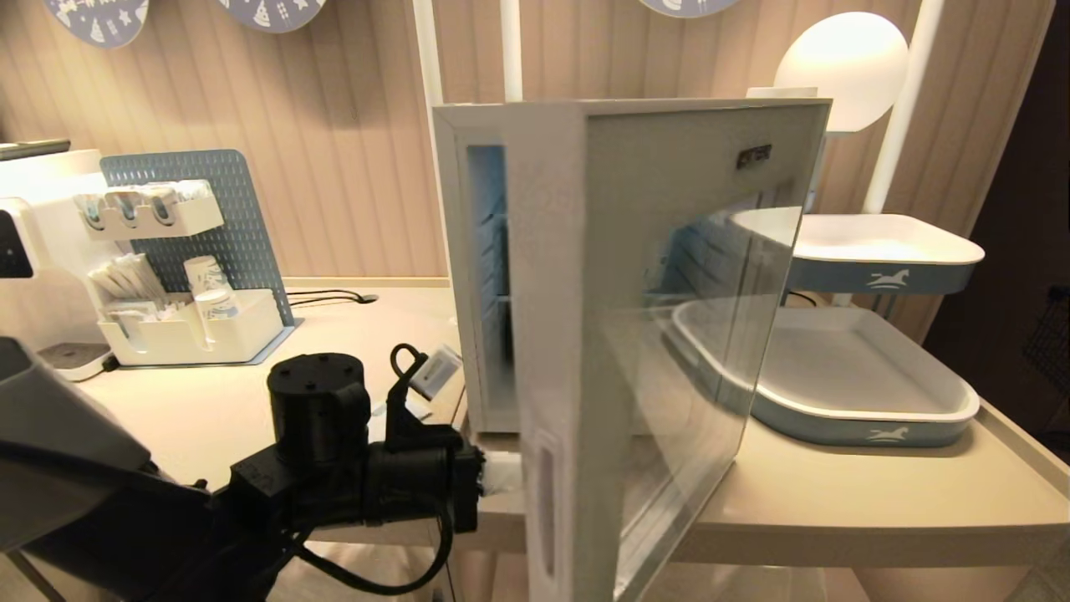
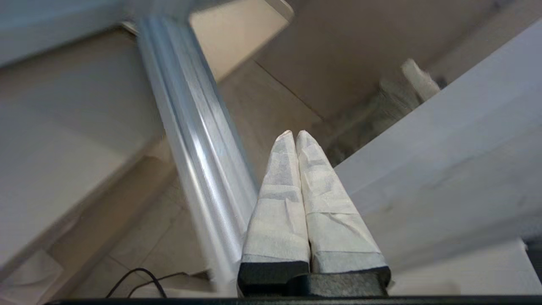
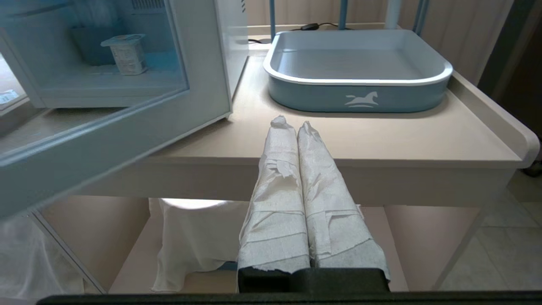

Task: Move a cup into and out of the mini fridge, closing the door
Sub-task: Open the freezer door

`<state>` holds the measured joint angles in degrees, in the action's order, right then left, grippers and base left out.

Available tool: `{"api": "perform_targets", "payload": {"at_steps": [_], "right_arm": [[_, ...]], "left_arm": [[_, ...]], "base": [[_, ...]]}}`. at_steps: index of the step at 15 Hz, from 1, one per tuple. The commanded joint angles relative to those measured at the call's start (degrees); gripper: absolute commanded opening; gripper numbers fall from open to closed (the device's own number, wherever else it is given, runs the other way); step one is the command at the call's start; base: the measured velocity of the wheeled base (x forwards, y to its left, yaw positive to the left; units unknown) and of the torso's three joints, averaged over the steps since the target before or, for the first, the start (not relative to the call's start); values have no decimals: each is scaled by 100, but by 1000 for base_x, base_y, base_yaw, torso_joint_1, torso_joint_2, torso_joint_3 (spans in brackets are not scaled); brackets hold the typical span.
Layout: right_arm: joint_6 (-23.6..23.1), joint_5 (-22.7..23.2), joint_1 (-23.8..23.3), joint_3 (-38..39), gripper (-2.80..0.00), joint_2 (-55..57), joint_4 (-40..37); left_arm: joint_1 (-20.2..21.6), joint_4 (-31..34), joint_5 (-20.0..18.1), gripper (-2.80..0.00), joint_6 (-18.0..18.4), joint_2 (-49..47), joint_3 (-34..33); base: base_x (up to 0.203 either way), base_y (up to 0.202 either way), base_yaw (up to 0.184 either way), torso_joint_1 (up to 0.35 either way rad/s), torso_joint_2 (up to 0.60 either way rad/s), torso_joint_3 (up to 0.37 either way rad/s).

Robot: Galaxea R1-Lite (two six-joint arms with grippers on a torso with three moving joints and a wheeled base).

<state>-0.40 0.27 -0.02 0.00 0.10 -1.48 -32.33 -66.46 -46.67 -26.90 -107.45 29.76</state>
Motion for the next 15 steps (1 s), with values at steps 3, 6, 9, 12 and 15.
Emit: {"api": "perform_targets", "payload": {"at_steps": [3,6,9,12,15], "right_arm": [[-4,0,2,0,-280,-1,-2],[-4,0,2,0,-280,-1,-2],[-4,0,2,0,-280,-1,-2],[-12,0,2,0,-280,0,-2],[-11,0,2,0,-280,2,-2]], "left_arm": [[-708,708,22,-280,950,174,-68],[-264,673,425,-280,957,174,-128],[816,733,880,-280,922,691,-282],[1667,1411,974,-280,739,2270,-305],[2414,4109,1007,-280,256,4449,503]], "base": [[0,0,0,0,0,0],[0,0,0,0,0,0],[0,0,0,0,0,0],[0,0,0,0,0,0],[0,0,0,0,0,0]]}}
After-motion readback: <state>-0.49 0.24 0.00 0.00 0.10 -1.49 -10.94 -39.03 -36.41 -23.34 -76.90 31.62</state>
